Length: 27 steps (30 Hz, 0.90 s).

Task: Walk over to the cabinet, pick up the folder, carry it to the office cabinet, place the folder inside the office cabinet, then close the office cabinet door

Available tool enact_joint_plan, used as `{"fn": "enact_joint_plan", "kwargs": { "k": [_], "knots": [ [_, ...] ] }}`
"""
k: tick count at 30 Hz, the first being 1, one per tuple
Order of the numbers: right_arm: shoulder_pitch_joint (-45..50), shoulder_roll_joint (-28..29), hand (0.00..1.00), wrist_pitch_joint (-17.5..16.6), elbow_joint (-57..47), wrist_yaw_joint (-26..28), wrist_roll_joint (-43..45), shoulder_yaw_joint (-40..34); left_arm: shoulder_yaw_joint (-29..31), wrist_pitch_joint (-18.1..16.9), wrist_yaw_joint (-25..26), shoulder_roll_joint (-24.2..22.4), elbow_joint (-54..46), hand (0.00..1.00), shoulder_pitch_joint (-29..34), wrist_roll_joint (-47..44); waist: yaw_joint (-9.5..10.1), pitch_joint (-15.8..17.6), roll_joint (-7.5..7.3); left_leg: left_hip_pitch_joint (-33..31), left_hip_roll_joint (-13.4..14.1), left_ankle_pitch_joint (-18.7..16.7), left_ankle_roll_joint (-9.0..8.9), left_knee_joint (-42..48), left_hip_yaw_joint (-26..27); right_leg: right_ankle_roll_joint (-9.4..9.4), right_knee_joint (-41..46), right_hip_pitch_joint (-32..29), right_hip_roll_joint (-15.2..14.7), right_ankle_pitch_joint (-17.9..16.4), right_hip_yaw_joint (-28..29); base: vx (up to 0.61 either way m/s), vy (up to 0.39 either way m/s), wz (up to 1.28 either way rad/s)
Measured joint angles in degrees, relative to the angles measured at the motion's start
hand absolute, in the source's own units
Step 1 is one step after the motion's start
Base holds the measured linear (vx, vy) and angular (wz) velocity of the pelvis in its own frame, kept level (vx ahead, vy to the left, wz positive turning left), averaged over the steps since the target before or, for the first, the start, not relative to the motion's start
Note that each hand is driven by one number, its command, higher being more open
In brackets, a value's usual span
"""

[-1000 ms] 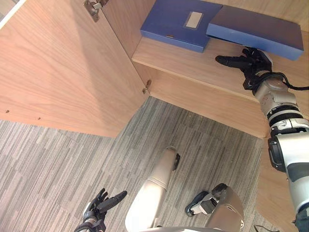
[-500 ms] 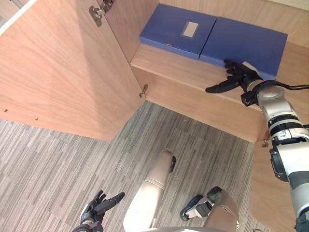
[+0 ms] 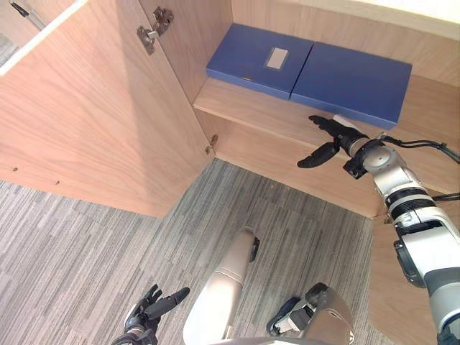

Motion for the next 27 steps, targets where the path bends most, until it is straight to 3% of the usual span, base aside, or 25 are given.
{"fn": "enact_joint_plan", "kwargs": {
  "k": [4,9,13,16,19,24,27],
  "knots": [
    [1.1,4.5,1.0,1.0,3.3,-0.9,-0.5,1.4,-0.8,0.0,0.7,-0.3,0.3,1.0,-0.4,0.0,0.03,-0.6,-0.83,5.2,1.9,0.7,0.26,-5.0,0.2,-0.14,-6.7,4.4,2.4,3.1,-0.6,0.08,-0.005,-0.19],
    [8.1,14.3,1.0,2.7,7.9,-2.7,-5.3,1.4,-1.2,0.0,2.3,-1.4,0.4,1.0,-0.8,0.0,-0.6,-3.6,-2.77,16.9,5.0,5.7,0.39,-20.8,1.2,-0.23,-25.8,14.4,7.5,12.4,-3.2,0.11,-0.017,-0.24],
    [17.2,23.4,1.0,5.4,13.2,-3.3,-9.4,-0.2,-3.1,-0.5,3.9,-2.3,1.0,1.0,-2.4,0.0,-1.65,-7.2,-4.78,27.7,7.9,14.0,-0.45,-40.2,4.5,-0.14,-48.2,22.8,13.8,24.0,-3.1,0.17,-0.031,-0.38],
    [22.3,27.1,1.0,5.7,15.3,-4.7,-11.0,-7.7,-4.8,-0.8,5.0,-3.0,2.9,1.0,-6.2,0.2,-3.28,-9.0,-5.13,35.3,9.0,22.1,-0.88,-56.8,6.5,-0.62,-61.3,26.4,17.1,31.6,-1.6,0.07,-0.08,-0.39],
    [27.9,29.0,1.0,5.5,15.7,-8.7,-10.3,-16.2,-4.8,-1.7,6.4,-3.1,3.5,1.0,-8.7,2.3,-5.77,-10.9,-5.43,40.1,10.1,26.2,-0.98,-66.0,7.3,-1.03,-63.0,26.8,18.2,32.5,-0.2,0.01,-0.127,-0.24],
    [41.8,33.5,1.0,5.1,15.6,-14.5,-1.1,-30.4,-4.6,-2.4,9.3,-4.9,7.1,1.0,-8.2,5.8,-8.92,-13.0,-7.0,47.0,10.2,26.3,-1.14,-68.1,11.4,-1.25,-63.9,30.8,18.1,32.9,4.2,0.02,-0.044,-0.39],
    [47.9,35.3,1.0,4.8,15.6,-16.2,2.4,-33.6,-4.6,-2.4,10.1,-6.4,9.5,1.0,-7.7,8.2,-11.02,-13.6,-6.75,48.5,10.7,26.3,-1.16,-68.2,13.4,-1.43,-64.3,30.8,18.5,33.1,6.8,-0.04,-0.006,-0.45]
  ]
}}
